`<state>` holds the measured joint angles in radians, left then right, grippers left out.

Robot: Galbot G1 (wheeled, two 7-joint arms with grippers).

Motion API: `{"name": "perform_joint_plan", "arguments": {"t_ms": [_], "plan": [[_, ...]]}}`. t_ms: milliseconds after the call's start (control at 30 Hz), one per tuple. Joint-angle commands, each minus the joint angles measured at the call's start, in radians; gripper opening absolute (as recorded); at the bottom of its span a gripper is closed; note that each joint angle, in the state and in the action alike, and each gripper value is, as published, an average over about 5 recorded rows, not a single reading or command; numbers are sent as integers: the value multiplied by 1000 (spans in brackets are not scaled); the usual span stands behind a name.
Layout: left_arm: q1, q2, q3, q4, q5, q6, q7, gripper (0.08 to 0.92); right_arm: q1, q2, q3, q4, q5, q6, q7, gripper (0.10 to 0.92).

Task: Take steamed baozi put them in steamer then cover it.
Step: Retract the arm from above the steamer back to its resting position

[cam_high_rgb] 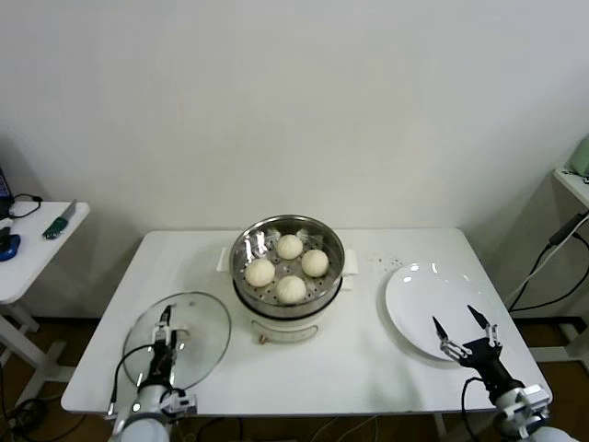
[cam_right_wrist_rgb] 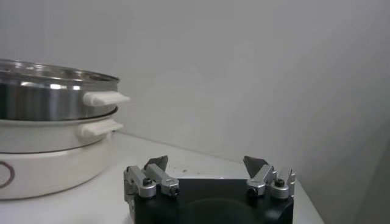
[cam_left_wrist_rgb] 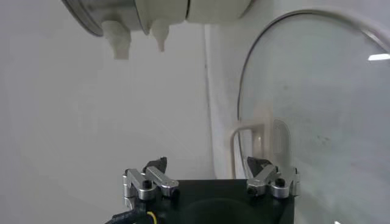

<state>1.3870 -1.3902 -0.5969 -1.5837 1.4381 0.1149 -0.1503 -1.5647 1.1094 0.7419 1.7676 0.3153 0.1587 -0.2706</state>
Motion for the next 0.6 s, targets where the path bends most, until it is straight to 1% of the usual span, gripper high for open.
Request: {"name": "perform_joint_plan", "arguments": {"t_ms": [33, 433, 533, 600], "plan": [[-77, 3, -2, 60, -34, 7, -18, 823, -10, 11, 4, 1, -33, 5, -12, 823], [-90, 14, 2, 87, -68, -12, 11, 822, -3, 44, 1, -6, -79, 8, -20, 823], [-89, 14, 3, 87, -75, -16, 9, 781, -2, 54, -1, -8, -88, 9, -21, 823], [-88, 13, 3, 85, -78, -18, 8, 722, -1, 61, -1, -11, -93, 11, -22, 823]]}}
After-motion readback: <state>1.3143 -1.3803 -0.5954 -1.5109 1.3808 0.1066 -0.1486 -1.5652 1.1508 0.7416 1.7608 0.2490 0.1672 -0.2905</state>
